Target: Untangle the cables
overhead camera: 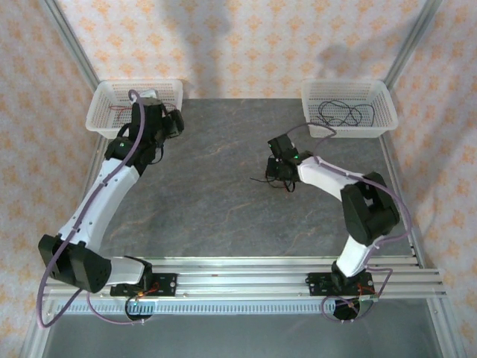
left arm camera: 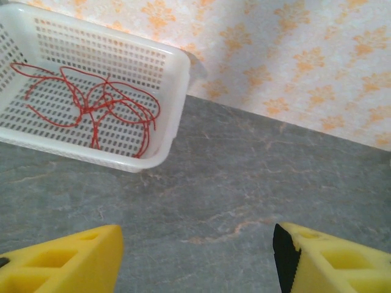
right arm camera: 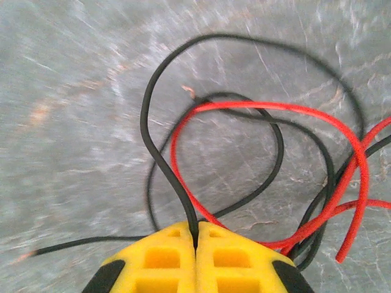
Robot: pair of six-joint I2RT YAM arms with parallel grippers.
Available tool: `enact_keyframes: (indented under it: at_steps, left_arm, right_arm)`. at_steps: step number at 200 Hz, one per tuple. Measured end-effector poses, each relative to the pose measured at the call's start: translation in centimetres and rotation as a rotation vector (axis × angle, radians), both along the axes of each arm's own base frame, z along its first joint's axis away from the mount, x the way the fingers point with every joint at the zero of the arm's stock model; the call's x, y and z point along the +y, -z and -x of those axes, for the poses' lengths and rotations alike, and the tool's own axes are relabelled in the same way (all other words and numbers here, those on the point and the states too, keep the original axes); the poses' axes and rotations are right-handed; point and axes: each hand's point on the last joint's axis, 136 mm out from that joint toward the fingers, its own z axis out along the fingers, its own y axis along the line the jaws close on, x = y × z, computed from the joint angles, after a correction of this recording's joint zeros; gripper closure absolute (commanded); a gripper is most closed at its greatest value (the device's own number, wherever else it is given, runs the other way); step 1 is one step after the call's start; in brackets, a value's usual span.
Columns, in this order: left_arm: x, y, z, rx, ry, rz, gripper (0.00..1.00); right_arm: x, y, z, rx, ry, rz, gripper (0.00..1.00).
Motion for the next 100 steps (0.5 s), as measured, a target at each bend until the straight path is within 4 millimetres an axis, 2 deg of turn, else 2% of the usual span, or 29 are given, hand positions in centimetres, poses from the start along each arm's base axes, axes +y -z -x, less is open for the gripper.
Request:
enact_keyframes:
  at_steps: [33,50,68,100]
  left_arm:
    - [-2.7,0.7,1.2,-0.027,0.124,0.052,0.35]
    - [-4.7,1.0,1.6,-0.046,0.201,0.081,0.36]
    - [-7.1,1.4,2.2,-0.062,0.287,0.102,0.36]
    - [-11.4,3.4,3.6,-0.063,0.435,0.125,0.37]
  right_arm:
    - [1.4,-6.0,0.6,-0.098,-0.067,-0.121,1.0]
    - [2.2,-8.3,0.8,-0.134,-0.107,-0.172,1.0]
    - [2.9,-9.8,1.2,-0.151,-0.151,-0.216,1.0]
    - [3.8,-11.0,1.9,-0.141,-0.212,-0.297,1.0]
